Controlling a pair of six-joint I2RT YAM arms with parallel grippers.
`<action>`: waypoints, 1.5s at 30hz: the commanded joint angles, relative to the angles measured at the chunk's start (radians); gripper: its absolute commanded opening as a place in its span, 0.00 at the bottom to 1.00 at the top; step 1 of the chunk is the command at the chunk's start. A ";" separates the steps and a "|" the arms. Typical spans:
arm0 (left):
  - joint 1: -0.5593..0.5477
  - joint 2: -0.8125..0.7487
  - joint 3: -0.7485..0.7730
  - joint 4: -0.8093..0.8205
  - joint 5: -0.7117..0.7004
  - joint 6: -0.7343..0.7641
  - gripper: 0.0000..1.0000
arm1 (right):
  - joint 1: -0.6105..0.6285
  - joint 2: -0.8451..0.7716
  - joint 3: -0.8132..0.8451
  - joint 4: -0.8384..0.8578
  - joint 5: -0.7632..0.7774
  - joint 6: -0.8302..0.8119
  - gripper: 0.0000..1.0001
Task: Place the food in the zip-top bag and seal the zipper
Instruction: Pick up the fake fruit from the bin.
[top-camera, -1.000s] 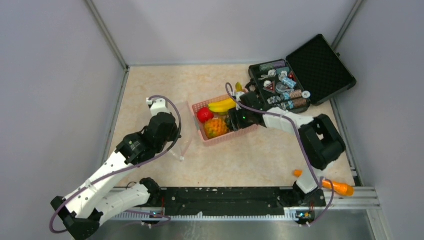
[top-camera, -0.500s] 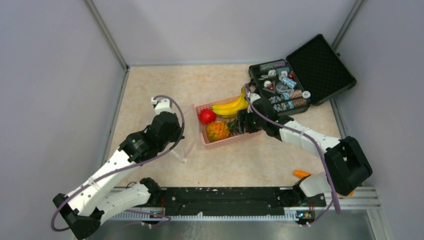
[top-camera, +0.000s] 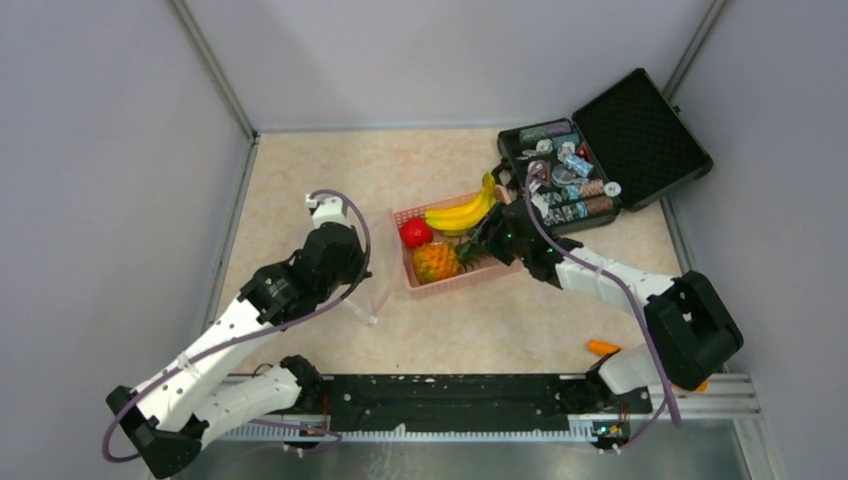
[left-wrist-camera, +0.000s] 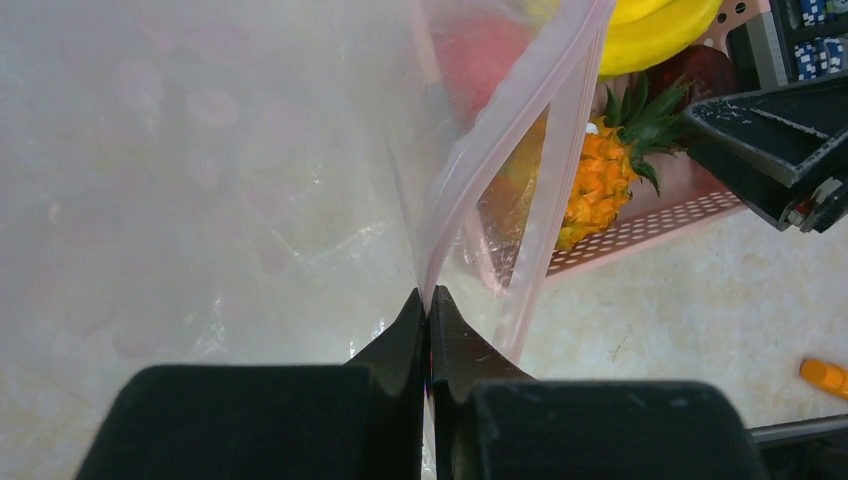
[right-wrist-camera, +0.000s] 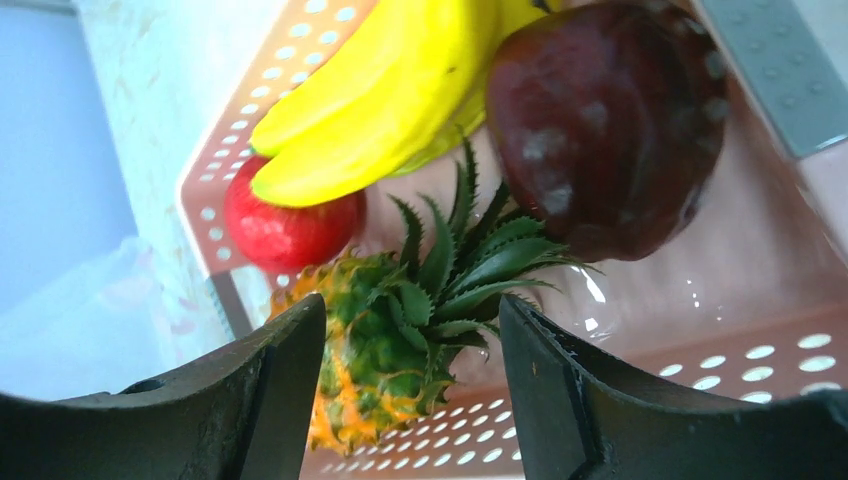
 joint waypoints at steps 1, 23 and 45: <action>0.002 0.019 0.002 0.048 0.013 0.008 0.00 | 0.024 0.061 0.124 -0.142 0.123 0.180 0.63; 0.003 0.022 -0.004 0.060 0.024 0.009 0.00 | 0.074 0.257 0.194 -0.156 0.031 0.210 0.55; 0.003 0.043 0.000 0.069 0.041 0.030 0.00 | 0.075 0.094 0.106 -0.002 0.058 0.079 0.00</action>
